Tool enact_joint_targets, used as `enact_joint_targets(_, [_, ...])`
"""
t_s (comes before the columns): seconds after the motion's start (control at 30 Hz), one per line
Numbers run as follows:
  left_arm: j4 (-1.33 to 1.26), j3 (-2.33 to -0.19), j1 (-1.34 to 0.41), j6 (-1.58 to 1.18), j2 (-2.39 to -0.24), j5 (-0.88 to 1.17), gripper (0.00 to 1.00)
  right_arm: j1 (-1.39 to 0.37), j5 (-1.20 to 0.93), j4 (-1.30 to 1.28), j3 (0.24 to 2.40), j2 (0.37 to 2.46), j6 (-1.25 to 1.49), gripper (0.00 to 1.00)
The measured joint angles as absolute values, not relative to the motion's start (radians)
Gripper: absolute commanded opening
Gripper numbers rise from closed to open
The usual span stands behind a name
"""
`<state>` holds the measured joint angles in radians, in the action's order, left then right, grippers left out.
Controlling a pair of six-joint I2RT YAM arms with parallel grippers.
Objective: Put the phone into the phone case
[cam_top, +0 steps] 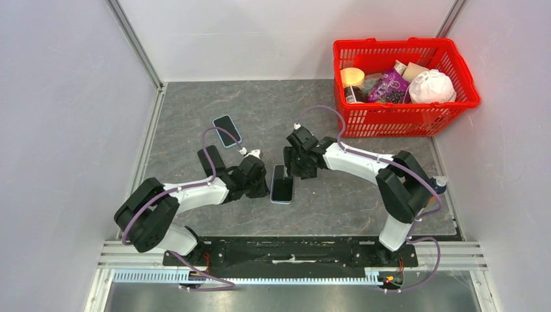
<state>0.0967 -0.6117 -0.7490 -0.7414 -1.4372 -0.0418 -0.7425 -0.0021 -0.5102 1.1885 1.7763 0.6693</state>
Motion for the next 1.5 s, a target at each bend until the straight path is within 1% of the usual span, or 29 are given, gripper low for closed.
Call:
enact_joint_targets(0.07, [0.090,-0.612,-0.758,-0.748,-1.440,-0.042,0.15,-0.743,0.001,-0.509,1.160,1.745,0.677,0.66])
enact_joint_targets(0.23, [0.081,-0.612,-0.783,-0.759,-1.446,-0.053,0.14,-0.765,0.000,-0.503,1.051,1.661,0.708,0.68])
enact_joint_targets(0.57, [0.044,-0.622,-0.868,-0.806,-1.474,-0.061,0.14,-0.853,0.007,-0.478,0.999,1.653,0.743,0.68])
enact_joint_targets(0.77, [0.043,-0.622,-0.876,-0.823,-1.475,-0.062,0.14,-0.884,0.049,-0.471,0.999,1.670,0.744,0.64])
enact_joint_targets(0.97, [0.043,-0.621,-0.877,-0.832,-1.475,-0.062,0.14,-0.925,0.112,-0.468,1.002,1.695,0.751,0.57])
enact_joint_targets(1.07, [0.043,-0.621,-0.877,-0.834,-1.476,-0.062,0.14,-0.947,0.148,-0.478,1.012,1.700,0.759,0.56])
enact_joint_targets(1.23, [0.044,-0.621,-0.877,-0.835,-1.477,-0.062,0.14,-0.974,0.201,-0.504,1.033,1.711,0.770,0.63])
enact_joint_targets(1.37, [0.043,-0.621,-0.877,-0.836,-1.477,-0.062,0.14,-0.978,0.215,-0.504,1.033,1.708,0.773,0.74])
enact_joint_targets(1.43, [0.043,-0.621,-0.877,-0.838,-1.477,-0.062,0.14,-0.970,0.212,-0.505,1.032,1.707,0.771,0.78])
enact_joint_targets(1.5, [0.043,-0.621,-0.877,-0.838,-1.477,-0.062,0.14,-0.955,0.194,-0.507,1.025,1.697,0.765,0.78])
